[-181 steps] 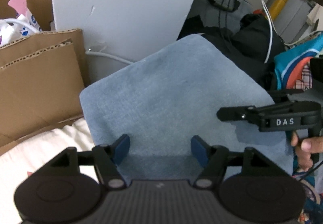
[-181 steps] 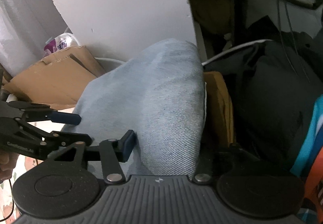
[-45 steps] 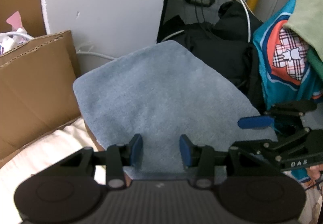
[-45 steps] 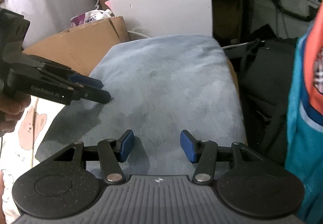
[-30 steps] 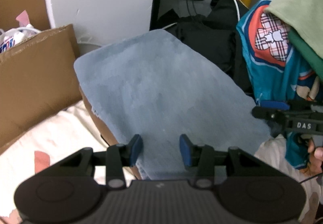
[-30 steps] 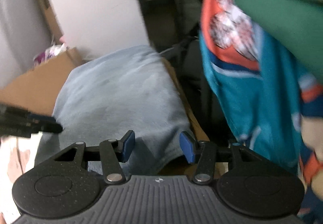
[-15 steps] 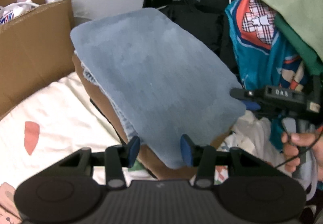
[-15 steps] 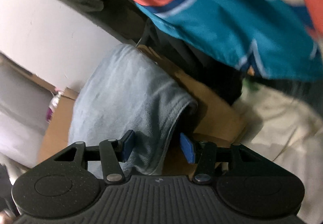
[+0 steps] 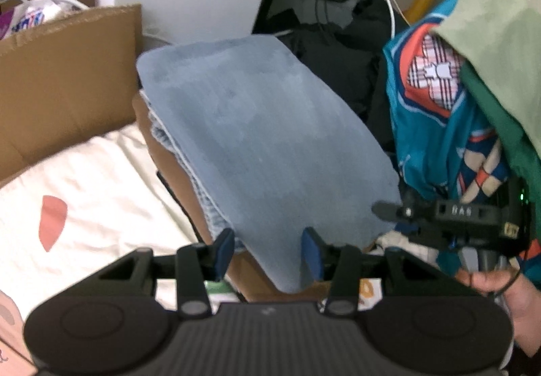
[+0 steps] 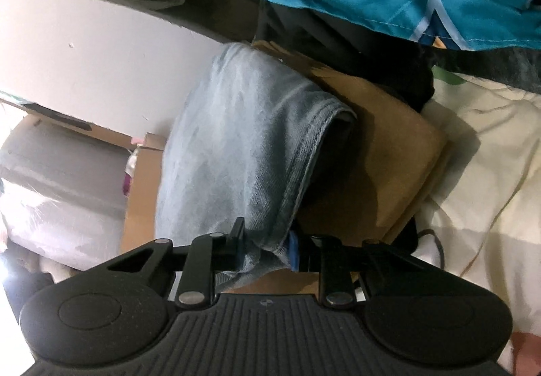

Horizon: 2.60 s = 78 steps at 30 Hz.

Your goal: Fold clothes

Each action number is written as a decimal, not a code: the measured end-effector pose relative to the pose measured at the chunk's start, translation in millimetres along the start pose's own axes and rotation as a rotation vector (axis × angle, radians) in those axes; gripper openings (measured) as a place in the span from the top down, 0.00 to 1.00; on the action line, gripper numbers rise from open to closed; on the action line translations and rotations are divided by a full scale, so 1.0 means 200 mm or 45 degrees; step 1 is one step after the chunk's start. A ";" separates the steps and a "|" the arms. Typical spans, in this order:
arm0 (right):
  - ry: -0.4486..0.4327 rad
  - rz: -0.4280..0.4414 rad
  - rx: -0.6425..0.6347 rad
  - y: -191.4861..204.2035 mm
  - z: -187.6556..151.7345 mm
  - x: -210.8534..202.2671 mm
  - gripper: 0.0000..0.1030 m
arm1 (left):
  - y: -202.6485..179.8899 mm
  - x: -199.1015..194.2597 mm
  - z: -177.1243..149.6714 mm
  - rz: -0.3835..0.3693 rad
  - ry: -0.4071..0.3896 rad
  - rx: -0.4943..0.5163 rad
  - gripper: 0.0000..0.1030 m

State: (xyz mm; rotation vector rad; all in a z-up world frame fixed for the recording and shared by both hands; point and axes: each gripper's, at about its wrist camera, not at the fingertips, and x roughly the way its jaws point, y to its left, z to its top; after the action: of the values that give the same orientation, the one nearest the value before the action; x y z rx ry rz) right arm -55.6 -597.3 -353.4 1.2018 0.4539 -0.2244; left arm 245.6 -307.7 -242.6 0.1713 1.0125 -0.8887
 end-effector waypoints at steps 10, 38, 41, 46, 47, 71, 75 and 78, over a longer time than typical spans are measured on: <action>-0.001 0.064 0.121 -0.06 -0.03 0.00 0.59 | 0.00 0.00 0.13 0.046 -0.059 0.067 0.57; 0.036 -0.133 -0.013 0.05 -0.03 0.02 0.45 | -0.02 0.31 0.14 0.088 0.112 0.093 0.93; 0.048 -0.208 -0.070 0.11 -0.01 -0.01 0.38 | -0.03 0.27 0.16 0.078 0.118 0.093 0.91; 0.090 -0.300 -0.199 0.23 0.04 -0.05 0.33 | -0.04 0.15 0.18 0.098 0.119 0.114 0.58; 0.098 -0.318 -0.221 0.25 0.05 -0.06 0.32 | -0.04 0.12 0.18 0.105 0.121 0.115 0.58; 0.180 -0.510 -0.531 0.94 0.18 -0.41 0.01 | -0.07 -0.81 0.23 0.308 0.053 -0.100 0.08; 0.233 -0.516 -0.571 1.05 0.18 -0.49 0.00 | -0.10 -1.00 0.20 0.330 0.024 -0.151 0.06; 0.257 -0.503 -0.643 1.16 0.16 -0.54 0.00 | -0.11 -1.16 0.17 0.362 0.017 -0.180 0.04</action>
State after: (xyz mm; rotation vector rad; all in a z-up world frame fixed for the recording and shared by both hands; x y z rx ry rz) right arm -51.1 -552.5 -99.6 0.6329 0.8693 -0.3056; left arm 200.3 -209.0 -34.0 0.1963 1.0296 -0.5566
